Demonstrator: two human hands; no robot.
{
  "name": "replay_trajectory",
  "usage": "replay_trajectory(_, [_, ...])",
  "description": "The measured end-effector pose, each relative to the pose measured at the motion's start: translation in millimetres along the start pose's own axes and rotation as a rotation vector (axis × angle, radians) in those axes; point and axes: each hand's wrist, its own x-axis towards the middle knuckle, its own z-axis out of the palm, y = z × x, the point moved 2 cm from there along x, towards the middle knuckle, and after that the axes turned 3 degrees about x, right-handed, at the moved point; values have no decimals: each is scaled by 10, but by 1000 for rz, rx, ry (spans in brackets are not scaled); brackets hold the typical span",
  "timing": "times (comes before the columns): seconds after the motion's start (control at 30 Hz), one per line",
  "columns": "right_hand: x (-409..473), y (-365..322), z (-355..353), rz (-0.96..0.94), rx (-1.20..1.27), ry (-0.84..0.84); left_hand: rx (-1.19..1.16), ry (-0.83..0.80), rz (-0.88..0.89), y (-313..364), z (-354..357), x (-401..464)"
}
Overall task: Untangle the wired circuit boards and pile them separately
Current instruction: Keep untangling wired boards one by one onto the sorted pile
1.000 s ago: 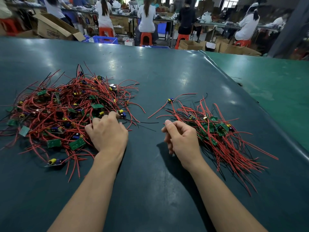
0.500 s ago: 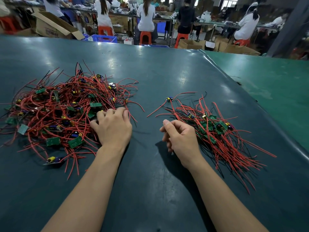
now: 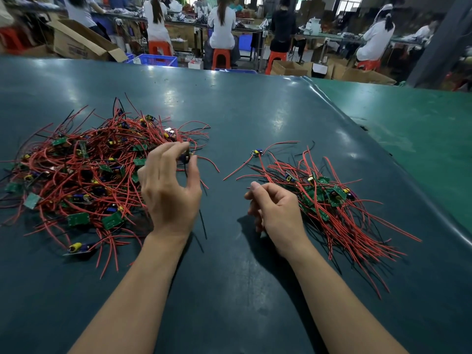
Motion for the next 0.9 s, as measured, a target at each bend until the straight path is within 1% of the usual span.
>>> replay_trajectory(0.07, [8,-6,-6,5,44,9,-123,61,149,90,-20,-15])
replay_trajectory(0.13, [12,-24,-13,5,111,-11,-231,33,244,161,-19,-50])
replay_trajectory(0.2, [12,-48,-9,8,197,-63,-347,-52,282,216,-1,-97])
replay_trajectory(0.3, [16,-59,9,26,379,-130,-510,-229,308,319,45,-158])
replay_trajectory(0.37, [30,-56,1,11,460,-135,-602,-331,275,404,73,-212])
replay_trajectory(0.4, [38,-53,-9,-1,477,-123,-653,-380,204,436,89,-240])
replay_trajectory(0.43, [49,-50,-23,-17,473,-100,-714,-427,85,462,101,-260])
replay_trajectory(0.53, [71,-40,-52,-65,413,-30,-930,-538,-422,440,149,-273])
replay_trajectory(0.6, [63,-50,-38,-80,366,-14,-1035,-550,-720,363,189,-244])
replay_trajectory(0.67, [59,-55,-38,-99,316,-3,-1167,-534,-959,321,224,-233])
replay_trajectory(0.73, [63,-56,-63,-108,280,11,-1288,-493,-1117,316,243,-228])
replay_trajectory(0.8, [62,-40,-65,-133,175,-1,-1349,-443,-1223,302,246,-206])
replay_trajectory(0.9, [12,-16,14,-260,-39,-92,-1468,-383,-1366,257,235,-152])
